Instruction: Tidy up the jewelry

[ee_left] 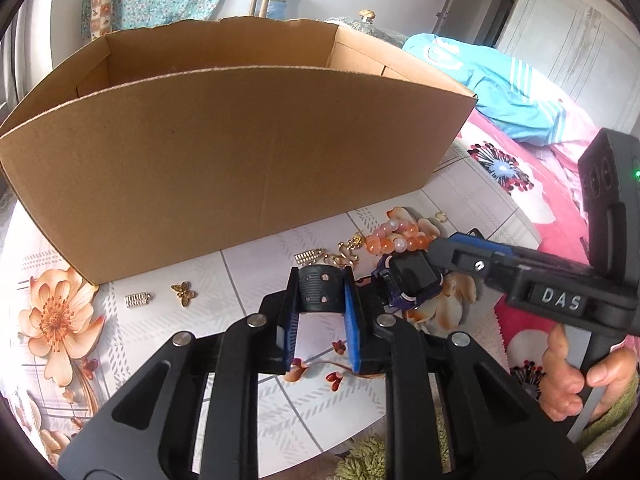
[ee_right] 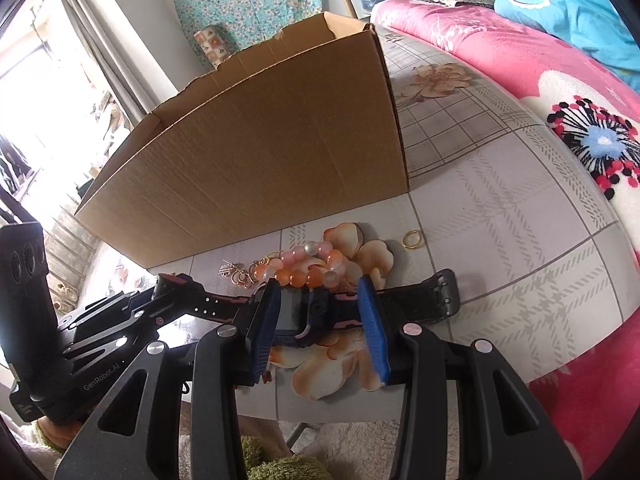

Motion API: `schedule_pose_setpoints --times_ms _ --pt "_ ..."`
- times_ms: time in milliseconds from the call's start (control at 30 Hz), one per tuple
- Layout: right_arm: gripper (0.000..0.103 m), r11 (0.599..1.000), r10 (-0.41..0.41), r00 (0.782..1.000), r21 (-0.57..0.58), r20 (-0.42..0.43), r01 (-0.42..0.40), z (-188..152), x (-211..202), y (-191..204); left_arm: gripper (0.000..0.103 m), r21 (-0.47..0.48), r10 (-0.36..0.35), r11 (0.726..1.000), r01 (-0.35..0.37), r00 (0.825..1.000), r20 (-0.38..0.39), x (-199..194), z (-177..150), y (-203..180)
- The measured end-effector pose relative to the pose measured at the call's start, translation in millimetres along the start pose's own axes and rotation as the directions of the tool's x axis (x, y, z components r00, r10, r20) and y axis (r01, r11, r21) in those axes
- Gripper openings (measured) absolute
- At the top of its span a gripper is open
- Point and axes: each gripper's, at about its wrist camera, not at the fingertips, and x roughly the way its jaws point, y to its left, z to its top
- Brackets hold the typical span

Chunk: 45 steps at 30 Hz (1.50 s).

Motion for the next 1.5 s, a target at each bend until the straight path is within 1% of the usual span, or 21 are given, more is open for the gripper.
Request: schedule_pose_setpoints --times_ms 67,200,300,400,567,667,700,733,767,833,933,1067,1100,1200,1333,1433,1500 --pt "0.039 1.0 -0.009 1.0 0.013 0.01 0.009 0 -6 -5 0.019 0.006 0.016 1.0 -0.016 1.0 -0.008 1 -3 2" --pt "0.039 0.998 -0.063 0.998 0.032 0.031 0.062 0 -20 -17 0.019 0.026 0.048 0.999 -0.047 0.999 -0.018 4 -9 3" --pt "0.039 0.994 -0.096 0.995 0.053 0.026 0.095 -3 -22 -26 0.02 0.04 0.058 0.998 -0.058 0.998 -0.005 3 -12 3" --pt "0.039 0.992 -0.097 0.995 0.084 0.009 0.095 -5 -20 -35 0.02 0.042 0.059 0.997 -0.059 0.998 0.0 3 -13 3" --pt "0.039 0.985 -0.148 0.989 0.091 0.01 0.147 -7 -20 -37 0.021 0.046 0.056 0.997 -0.057 0.998 0.008 2 -13 3" --pt "0.039 0.985 -0.134 0.991 0.108 0.012 0.132 -8 -16 -39 0.022 0.039 0.051 0.998 -0.051 0.999 0.01 3 -13 3" --pt "0.036 0.987 -0.122 0.992 0.107 0.012 0.12 -8 -15 -38 0.022 0.039 0.051 0.998 -0.051 0.999 0.011 2 -13 3" --pt "0.028 0.989 -0.108 0.994 0.105 0.005 0.107 -8 -12 -36 0.022 0.037 0.05 0.998 -0.051 0.999 0.011 2 -13 3" --pt "0.024 0.989 -0.1 0.995 0.107 -0.002 0.1 -7 -10 -35 0.022 0.035 0.05 0.998 -0.05 0.999 0.012 2 -13 3" --pt "0.011 0.988 -0.106 0.994 0.11 -0.006 0.106 -8 -9 -35 0.022 0.035 0.051 0.998 -0.051 0.999 0.014 2 -13 4" --pt "0.007 0.987 -0.119 0.993 0.108 0.013 0.117 -8 -10 -34 0.022 0.039 0.054 0.998 -0.055 0.998 0.015 1 -14 3" --pt "0.006 0.988 -0.136 0.989 0.085 0.051 0.132 -6 -16 -27 0.022 0.043 0.053 0.998 -0.054 0.998 0.014 1 -13 3" --pt "0.006 0.988 -0.135 0.989 0.079 0.059 0.13 -4 -19 -25 0.021 0.034 0.044 0.998 -0.044 0.999 0.009 1 -12 4" --pt "0.006 0.99 -0.135 0.987 0.049 0.088 0.131 0 -32 -16 0.019 0.001 -0.017 1.0 0.017 1.0 0.014 -4 -7 8" --pt "0.005 0.992 -0.129 0.984 0.021 0.12 0.127 7 -49 -4 0.017 0.028 -0.068 0.997 0.066 0.996 0.053 -19 1 2" --pt "0.005 0.991 -0.132 0.98 0.003 0.151 0.133 16 -63 -2 0.017 0.053 -0.113 0.993 0.109 0.99 0.088 -33 6 -2" --pt "0.005 0.99 -0.136 0.975 -0.006 0.175 0.139 20 -74 0 0.017 0.06 -0.154 0.987 0.148 0.982 0.112 -44 11 -4"
